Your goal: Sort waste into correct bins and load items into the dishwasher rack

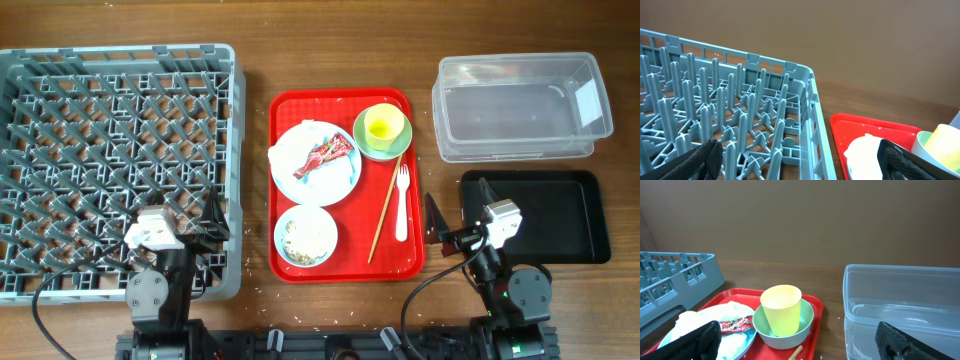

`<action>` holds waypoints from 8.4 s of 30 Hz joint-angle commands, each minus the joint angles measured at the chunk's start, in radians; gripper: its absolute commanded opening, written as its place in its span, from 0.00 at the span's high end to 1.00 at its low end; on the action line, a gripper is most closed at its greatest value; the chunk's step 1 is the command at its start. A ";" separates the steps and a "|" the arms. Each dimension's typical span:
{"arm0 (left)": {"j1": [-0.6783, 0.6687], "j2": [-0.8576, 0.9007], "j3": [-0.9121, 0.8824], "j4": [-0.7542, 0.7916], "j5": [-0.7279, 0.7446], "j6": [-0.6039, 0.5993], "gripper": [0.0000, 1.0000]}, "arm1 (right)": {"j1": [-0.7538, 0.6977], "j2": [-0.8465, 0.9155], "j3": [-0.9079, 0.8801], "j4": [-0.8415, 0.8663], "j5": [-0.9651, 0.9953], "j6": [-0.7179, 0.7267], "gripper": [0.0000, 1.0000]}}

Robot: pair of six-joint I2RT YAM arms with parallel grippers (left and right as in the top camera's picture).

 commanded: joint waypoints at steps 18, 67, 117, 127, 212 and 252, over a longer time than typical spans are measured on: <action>0.007 0.049 0.305 0.219 0.735 -0.220 0.00 | -0.005 0.000 -0.001 0.003 0.005 -0.011 0.00; 0.451 1.357 1.600 -1.422 0.172 -0.042 0.00 | -0.005 0.000 -0.001 0.003 0.005 -0.010 0.00; 0.450 1.357 1.600 -1.423 0.172 -0.042 0.00 | 0.547 2.093 1.635 -0.978 0.316 0.859 0.44; 0.450 1.357 1.600 -1.422 0.172 -0.042 0.00 | 0.485 2.108 1.609 -0.896 0.215 0.912 0.46; 0.450 1.357 1.600 -1.422 0.172 -0.042 0.00 | 0.603 2.057 1.588 -0.792 0.183 0.808 0.22; 0.449 1.357 1.600 -1.422 0.172 -0.042 0.00 | -0.164 1.783 1.620 -0.958 -0.456 0.138 0.03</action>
